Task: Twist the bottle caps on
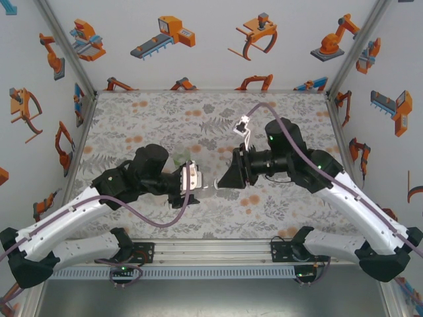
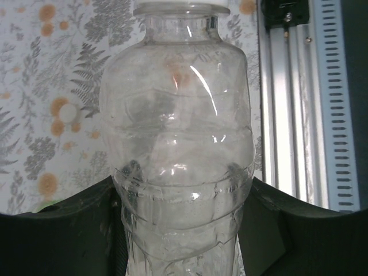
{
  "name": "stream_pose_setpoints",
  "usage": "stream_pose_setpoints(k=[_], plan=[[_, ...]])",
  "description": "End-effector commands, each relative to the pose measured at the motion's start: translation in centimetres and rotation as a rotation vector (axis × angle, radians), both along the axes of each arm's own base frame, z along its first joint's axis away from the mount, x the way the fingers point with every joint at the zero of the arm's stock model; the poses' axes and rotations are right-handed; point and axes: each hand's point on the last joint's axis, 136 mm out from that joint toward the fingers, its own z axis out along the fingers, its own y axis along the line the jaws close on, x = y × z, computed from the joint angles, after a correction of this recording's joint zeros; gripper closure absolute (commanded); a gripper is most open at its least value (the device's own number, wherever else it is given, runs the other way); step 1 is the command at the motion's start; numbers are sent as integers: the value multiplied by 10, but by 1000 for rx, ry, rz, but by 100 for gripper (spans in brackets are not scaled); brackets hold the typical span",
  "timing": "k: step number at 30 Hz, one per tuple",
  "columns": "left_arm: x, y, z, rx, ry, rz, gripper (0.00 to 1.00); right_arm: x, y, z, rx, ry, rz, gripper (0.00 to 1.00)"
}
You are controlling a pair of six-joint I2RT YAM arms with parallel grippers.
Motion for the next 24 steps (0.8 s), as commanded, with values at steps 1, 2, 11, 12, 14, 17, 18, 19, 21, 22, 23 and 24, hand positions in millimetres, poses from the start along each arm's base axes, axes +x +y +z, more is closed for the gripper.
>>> stream_pose_setpoints(k=[1,2,11,12,14,17,18,19,21,22,23,24], plan=[[6,-3,16,-59,-81,5,100,15,1,-25,42,413,-177,100],[7,-3,17,-60,-87,11,100,16,2,-27,69,455,-195,100],[17,-8,12,-48,-100,43,100,35,-1,-57,234,759,-412,100],[17,-9,11,-46,-95,41,100,35,-3,-59,224,749,-421,100],[17,-10,10,-43,-88,38,100,35,-3,-57,215,722,-412,97],[17,-11,7,-39,-80,33,100,33,-7,-54,170,649,-399,76],[17,-11,6,-34,-77,32,100,33,-8,-53,152,617,-390,68],[17,-11,5,-29,-73,32,100,32,-9,-51,138,593,-384,62],[15,-11,2,-23,-58,29,100,32,-13,-50,104,531,-376,54],[14,-10,0,-19,-47,26,100,34,-16,-46,97,482,-374,51],[12,-10,-1,-17,-39,21,100,34,-19,-42,90,444,-376,45],[11,-10,-3,-10,-24,16,100,34,-23,-37,86,393,-379,38]])
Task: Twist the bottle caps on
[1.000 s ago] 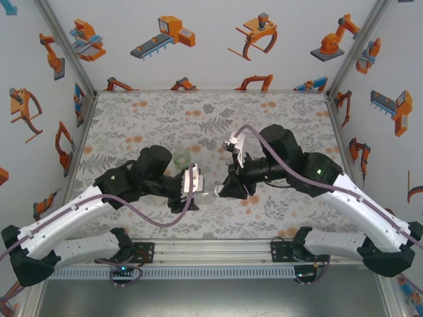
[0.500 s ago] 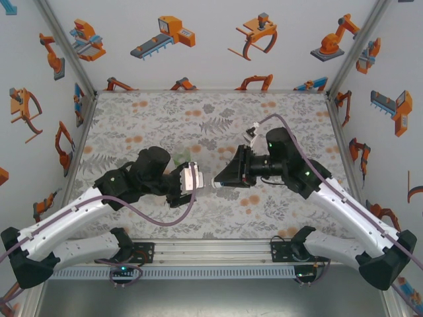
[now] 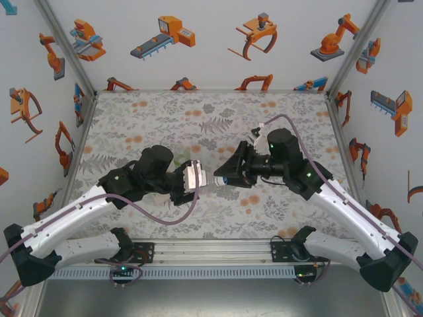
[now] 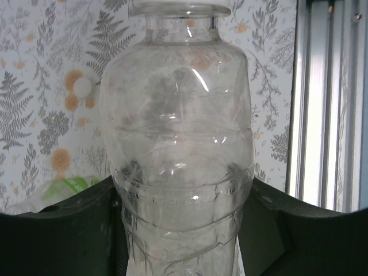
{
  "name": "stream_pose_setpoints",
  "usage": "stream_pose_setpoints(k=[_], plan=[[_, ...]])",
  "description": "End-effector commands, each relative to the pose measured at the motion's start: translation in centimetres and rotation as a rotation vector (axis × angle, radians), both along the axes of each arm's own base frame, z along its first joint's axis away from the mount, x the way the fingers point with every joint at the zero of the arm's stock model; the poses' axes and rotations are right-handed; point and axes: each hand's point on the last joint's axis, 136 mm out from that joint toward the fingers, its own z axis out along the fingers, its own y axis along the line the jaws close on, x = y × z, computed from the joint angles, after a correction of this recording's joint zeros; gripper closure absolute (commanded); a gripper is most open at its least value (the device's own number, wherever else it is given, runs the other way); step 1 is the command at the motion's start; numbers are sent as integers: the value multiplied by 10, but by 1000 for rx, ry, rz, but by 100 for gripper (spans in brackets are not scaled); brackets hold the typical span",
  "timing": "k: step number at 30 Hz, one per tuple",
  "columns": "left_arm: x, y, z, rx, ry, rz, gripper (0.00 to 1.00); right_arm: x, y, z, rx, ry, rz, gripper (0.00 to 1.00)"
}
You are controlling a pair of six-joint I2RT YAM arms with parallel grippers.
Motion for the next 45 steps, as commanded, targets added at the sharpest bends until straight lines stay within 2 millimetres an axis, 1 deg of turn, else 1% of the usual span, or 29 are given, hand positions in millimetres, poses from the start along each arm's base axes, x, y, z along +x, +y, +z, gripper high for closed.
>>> stream_pose_setpoints(k=[1,3,5,7,11,15,18,20,25,29,31,40,45], plan=[[-9,-9,14,-60,20,-57,100,0,-14,18,-69,-187,7,33],[-12,-9,10,-53,46,-64,100,1,-20,32,-78,-288,7,28],[-16,-10,7,-52,72,-76,100,0,-25,45,-89,-385,14,27],[-20,-11,8,-61,101,-94,100,-1,-30,59,-109,-501,29,28],[-33,-14,14,-87,171,-159,100,-10,-34,76,-135,-744,109,33],[-43,-16,18,-94,243,-198,100,-36,-30,95,-86,-1022,268,34],[-47,-17,19,-93,302,-209,100,-60,-26,104,-42,-1183,420,39],[-49,-17,21,-95,333,-208,100,-74,-25,105,-12,-1275,512,41],[-53,-18,25,-110,391,-208,100,-101,-26,99,59,-1505,685,42],[-52,-19,29,-123,434,-194,100,-109,-25,99,103,-1591,715,41],[-54,-19,30,-124,456,-205,100,-109,-25,97,113,-1611,716,42],[-57,-19,33,-129,488,-226,100,-100,-19,79,74,-1587,731,43],[-59,-21,33,-129,497,-242,100,-101,-15,76,98,-1565,759,45]])
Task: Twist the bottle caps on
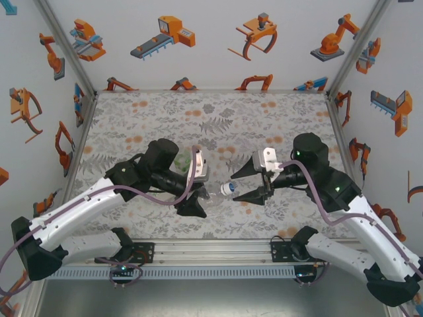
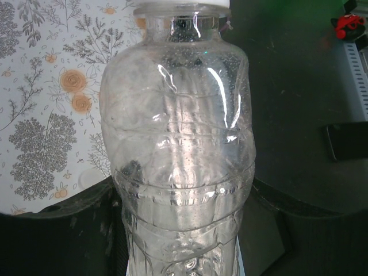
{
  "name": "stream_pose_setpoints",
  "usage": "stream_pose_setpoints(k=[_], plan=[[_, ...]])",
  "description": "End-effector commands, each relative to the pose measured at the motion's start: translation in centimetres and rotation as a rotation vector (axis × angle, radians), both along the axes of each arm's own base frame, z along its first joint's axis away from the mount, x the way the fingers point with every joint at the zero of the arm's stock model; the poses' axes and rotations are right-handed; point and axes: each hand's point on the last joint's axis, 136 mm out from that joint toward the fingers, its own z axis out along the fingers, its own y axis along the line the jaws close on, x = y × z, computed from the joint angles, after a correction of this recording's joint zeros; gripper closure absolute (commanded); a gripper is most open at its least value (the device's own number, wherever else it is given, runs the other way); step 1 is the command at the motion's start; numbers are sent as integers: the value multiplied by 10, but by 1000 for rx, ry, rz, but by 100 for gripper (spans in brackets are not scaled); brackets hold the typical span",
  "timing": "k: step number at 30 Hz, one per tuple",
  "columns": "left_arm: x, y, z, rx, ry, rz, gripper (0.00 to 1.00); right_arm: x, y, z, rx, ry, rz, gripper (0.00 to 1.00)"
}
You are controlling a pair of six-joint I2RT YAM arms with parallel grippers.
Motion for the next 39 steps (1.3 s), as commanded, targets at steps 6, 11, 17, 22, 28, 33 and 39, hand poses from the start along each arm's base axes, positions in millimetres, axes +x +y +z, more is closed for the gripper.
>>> stream_pose_setpoints(k=[6,11,17,22,28,33,39], plan=[[-3,-4,16,-36,18,-33,100,-7,6,0,16,-17,64,50],[-3,-4,17,-42,13,-39,100,-6,6,-3,8,-9,63,57],[-3,-5,17,-43,9,-41,100,-7,6,-3,6,-7,64,66],[-2,-5,16,-39,9,-41,100,-9,6,-4,1,8,73,83],[4,-6,14,-26,-9,-11,100,-6,9,-2,0,106,49,92],[20,-6,8,-7,-77,72,100,14,14,-3,18,294,-81,100],[42,-6,5,6,-173,173,100,51,17,-12,25,686,-339,100]])
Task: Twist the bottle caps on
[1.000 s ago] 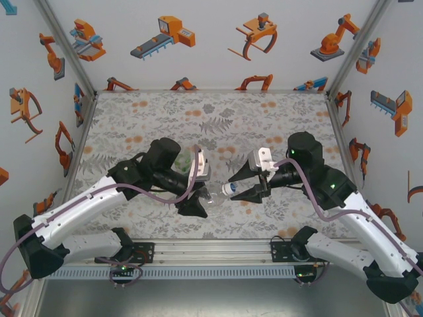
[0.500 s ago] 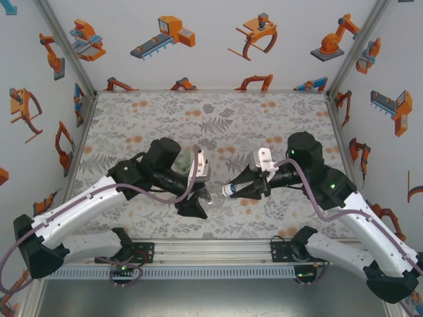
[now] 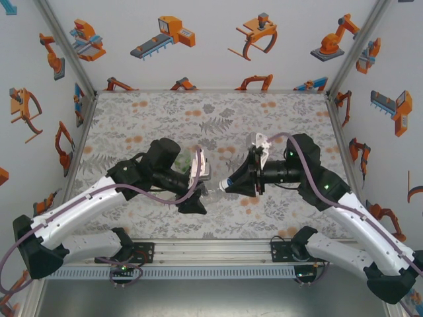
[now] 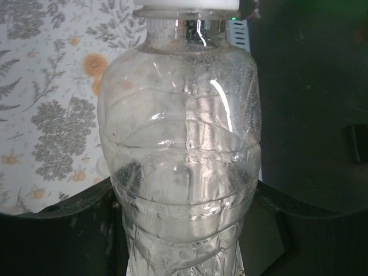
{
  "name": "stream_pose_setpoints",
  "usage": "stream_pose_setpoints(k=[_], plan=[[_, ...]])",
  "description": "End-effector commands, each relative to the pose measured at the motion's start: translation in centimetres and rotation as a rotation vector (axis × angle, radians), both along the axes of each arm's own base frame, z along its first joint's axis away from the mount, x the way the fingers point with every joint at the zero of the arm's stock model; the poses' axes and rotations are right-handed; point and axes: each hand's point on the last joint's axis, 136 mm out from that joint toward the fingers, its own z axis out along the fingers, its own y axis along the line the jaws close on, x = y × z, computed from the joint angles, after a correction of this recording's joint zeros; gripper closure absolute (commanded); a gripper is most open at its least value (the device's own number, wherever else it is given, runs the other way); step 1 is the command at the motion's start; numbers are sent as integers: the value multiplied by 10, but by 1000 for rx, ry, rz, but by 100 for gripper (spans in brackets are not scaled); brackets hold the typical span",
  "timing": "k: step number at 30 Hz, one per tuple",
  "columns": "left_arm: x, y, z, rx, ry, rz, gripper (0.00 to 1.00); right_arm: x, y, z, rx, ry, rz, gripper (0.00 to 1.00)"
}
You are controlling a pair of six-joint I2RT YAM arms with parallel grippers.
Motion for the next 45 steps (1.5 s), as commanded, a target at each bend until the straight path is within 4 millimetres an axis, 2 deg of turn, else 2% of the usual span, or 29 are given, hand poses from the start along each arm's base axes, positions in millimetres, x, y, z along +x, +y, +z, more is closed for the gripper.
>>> stream_pose_setpoints(k=[1,6,13,20,21,24,25,33,37,40,42,45], plan=[[28,-5,14,-44,-133,102,100,20,3,-1,26,315,-160,100],[50,-3,14,-25,-209,205,100,46,-8,-31,-55,662,-424,100],[74,2,15,-7,-301,322,100,56,-15,-74,-82,1097,-645,100],[75,4,19,-18,-352,314,100,61,-7,-65,-29,1123,-627,100],[74,5,19,-16,-352,306,100,62,-7,-64,-31,1101,-624,97],[68,6,16,-4,-342,278,100,63,-9,-57,-42,1006,-611,69],[65,6,14,1,-336,264,100,64,-10,-53,-45,963,-601,64],[40,12,3,41,-257,157,100,49,-14,-2,-24,509,-431,41],[26,12,3,19,-217,99,100,32,-17,21,-22,242,-306,40],[12,10,8,-18,-183,38,100,9,-14,33,-16,17,-146,41],[4,9,11,-40,-159,-3,100,-8,-12,36,-11,-123,-18,40],[-4,6,16,-63,-129,-43,100,-24,-12,32,-17,-273,109,40]])
